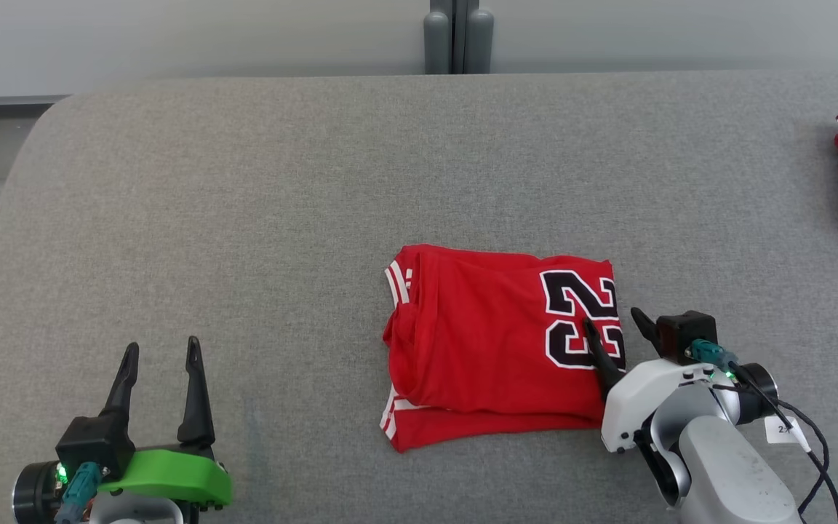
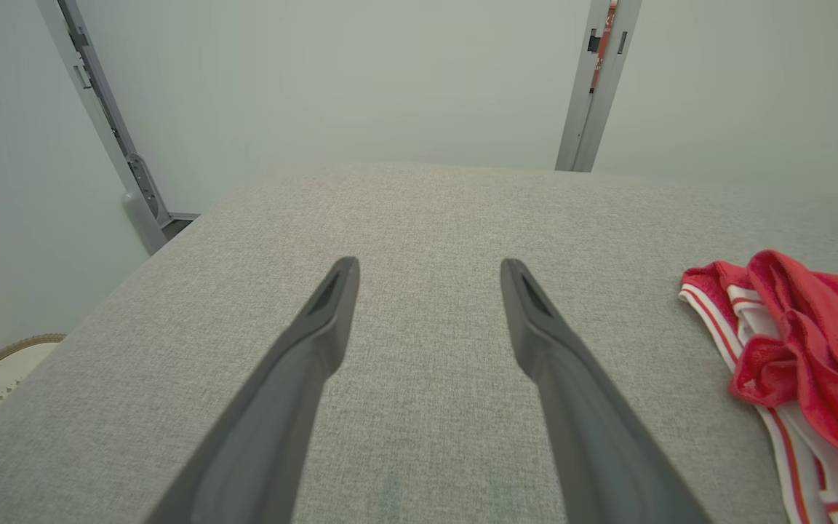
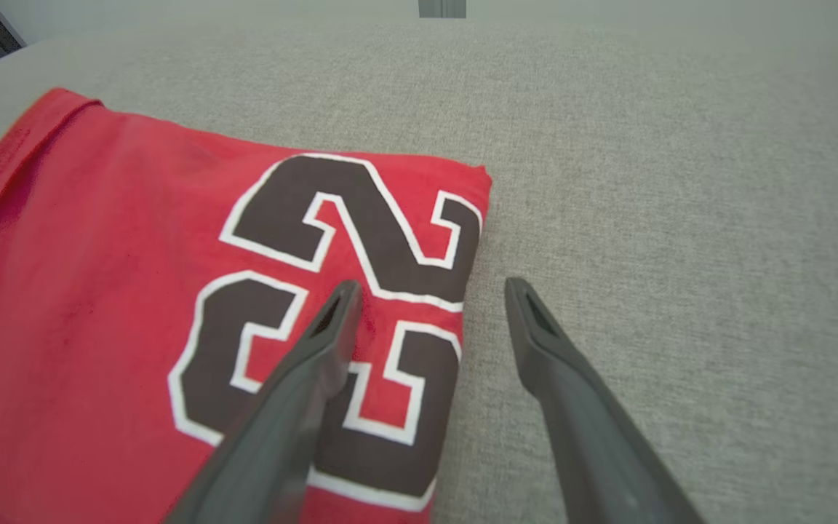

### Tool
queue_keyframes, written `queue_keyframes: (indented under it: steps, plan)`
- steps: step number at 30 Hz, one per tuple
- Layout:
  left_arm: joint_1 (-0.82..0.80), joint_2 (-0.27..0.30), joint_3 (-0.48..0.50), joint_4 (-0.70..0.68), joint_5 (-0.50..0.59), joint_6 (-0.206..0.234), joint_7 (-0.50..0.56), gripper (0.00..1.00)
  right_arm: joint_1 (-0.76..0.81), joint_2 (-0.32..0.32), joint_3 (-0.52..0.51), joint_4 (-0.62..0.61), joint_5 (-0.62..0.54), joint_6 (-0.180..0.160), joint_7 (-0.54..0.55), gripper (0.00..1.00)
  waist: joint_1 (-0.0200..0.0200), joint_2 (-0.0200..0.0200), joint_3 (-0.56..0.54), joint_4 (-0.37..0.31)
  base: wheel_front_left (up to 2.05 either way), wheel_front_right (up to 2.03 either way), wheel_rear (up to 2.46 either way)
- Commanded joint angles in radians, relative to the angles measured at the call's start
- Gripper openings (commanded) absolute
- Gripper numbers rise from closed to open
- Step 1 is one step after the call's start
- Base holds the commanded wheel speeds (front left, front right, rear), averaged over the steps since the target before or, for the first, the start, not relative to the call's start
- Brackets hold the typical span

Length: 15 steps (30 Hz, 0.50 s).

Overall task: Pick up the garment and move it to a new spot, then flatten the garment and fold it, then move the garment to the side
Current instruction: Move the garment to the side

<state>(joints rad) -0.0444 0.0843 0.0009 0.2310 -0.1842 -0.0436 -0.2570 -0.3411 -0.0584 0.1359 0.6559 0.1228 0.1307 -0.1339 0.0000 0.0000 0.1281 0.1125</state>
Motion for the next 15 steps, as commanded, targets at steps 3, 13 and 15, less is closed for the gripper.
queue_keyframes:
  steps: [3,13,15]
  plan:
    - [-0.027,-0.001,-0.003,0.007,-0.007,0.003,-0.007,1.0,-0.027,0.003,0.008,0.074,0.014,0.0,0.0,1.0,0.0,0.0,0.028,0.001,0.0,0.0,0.0]
    - [-0.053,-0.007,-0.015,0.028,-0.009,0.001,-0.008,1.0,-0.079,0.008,0.116,0.217,0.13,0.0,-0.009,0.0,0.0,0.0,0.042,-0.002,0.0,0.0,0.0]
    - [-0.055,-0.009,-0.015,0.025,-0.011,0.002,-0.009,1.0,-0.113,0.006,0.122,0.225,0.13,0.0,-0.021,0.0,0.0,0.0,0.044,-0.005,0.0,0.0,0.0]
